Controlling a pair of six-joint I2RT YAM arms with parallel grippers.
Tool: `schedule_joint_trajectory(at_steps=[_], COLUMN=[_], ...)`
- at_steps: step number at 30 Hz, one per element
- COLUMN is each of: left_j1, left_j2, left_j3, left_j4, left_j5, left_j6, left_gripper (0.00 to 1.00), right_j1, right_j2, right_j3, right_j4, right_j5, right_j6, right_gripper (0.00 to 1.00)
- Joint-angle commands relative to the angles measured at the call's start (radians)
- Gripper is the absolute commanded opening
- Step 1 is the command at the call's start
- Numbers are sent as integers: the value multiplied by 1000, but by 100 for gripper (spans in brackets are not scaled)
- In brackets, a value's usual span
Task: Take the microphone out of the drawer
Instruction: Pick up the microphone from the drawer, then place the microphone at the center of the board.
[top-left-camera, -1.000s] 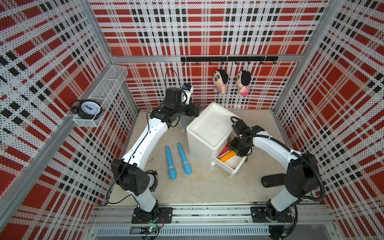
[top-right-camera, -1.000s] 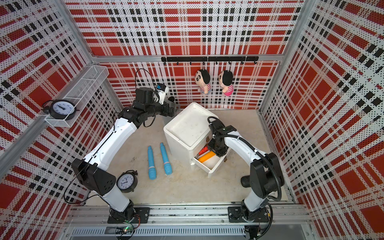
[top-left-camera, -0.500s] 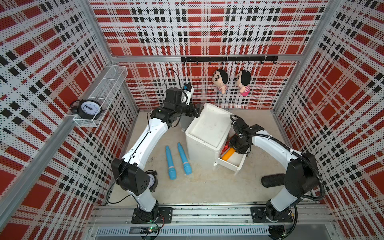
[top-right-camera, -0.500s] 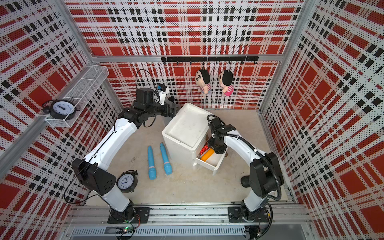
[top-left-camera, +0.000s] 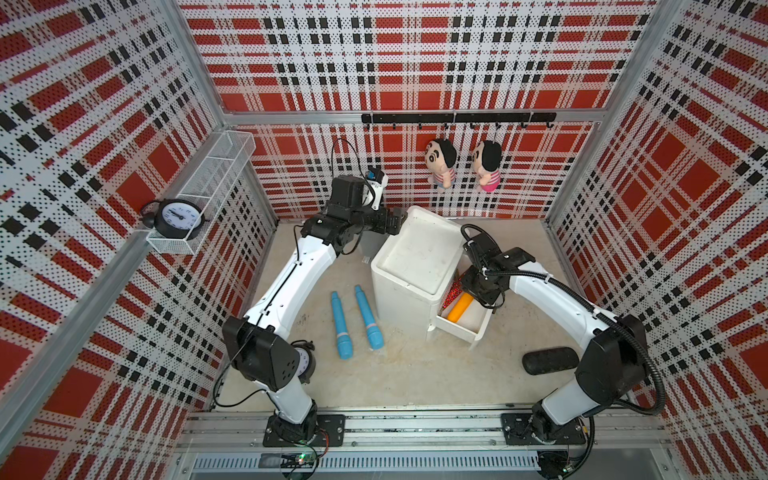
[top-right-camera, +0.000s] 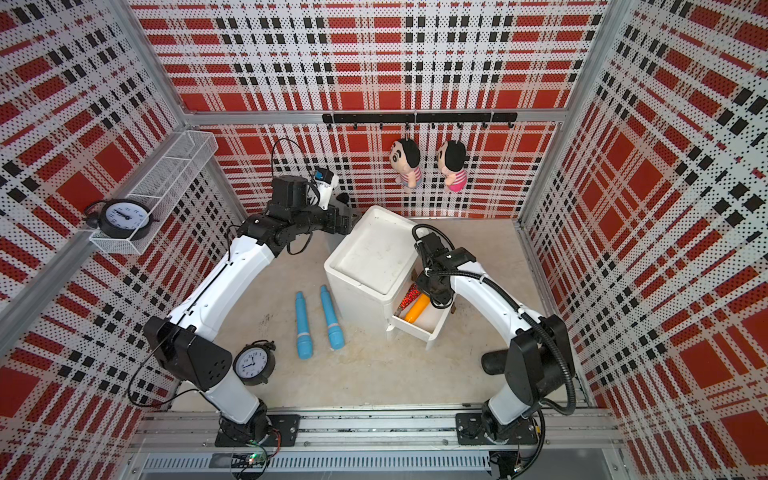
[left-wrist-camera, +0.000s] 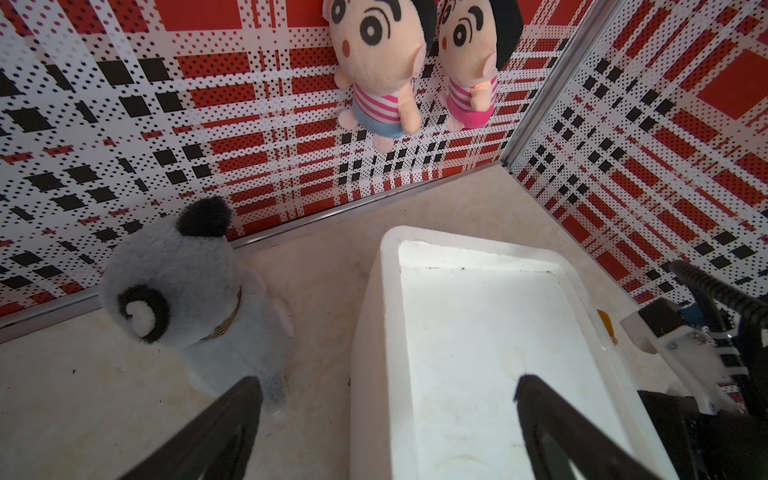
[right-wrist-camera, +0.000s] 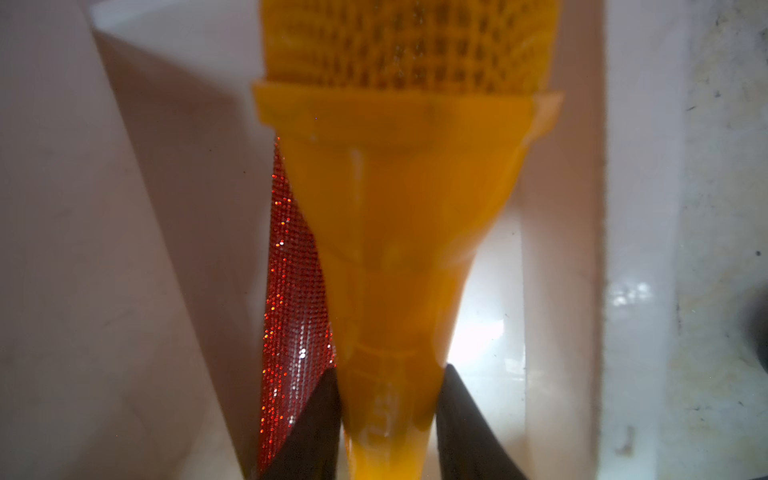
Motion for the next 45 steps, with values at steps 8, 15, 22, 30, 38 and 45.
schedule_joint_trajectory(at_steps=[8,15,22,30,38,45], left_j1=[5,4,3,-2,-2,-2], left_j2=[15,17,20,21,24,24], left_j3=[2,0,-3,-4,-4,-4], left_j4=[25,25,25,24,25,25], left_j5=[21,22,23,13,13,12], left_j6=[-9,-9,-9,-5,-4,-5], left_gripper=[98,98,98,98,98,98], right_j1=[27,21,-118,-410,-592,-604], right_j2=[-58,-74,-133,-243,-228,-118], right_j3=[109,199,229,169,28,-51], right_j4=[-34,-101,-140,-134,-104,-52], right_j5=[172,272,211,37,-111,0], right_j6=[-27,-85,-228,-466,-718,-821], right_gripper=[0,0,0,0,0,0])
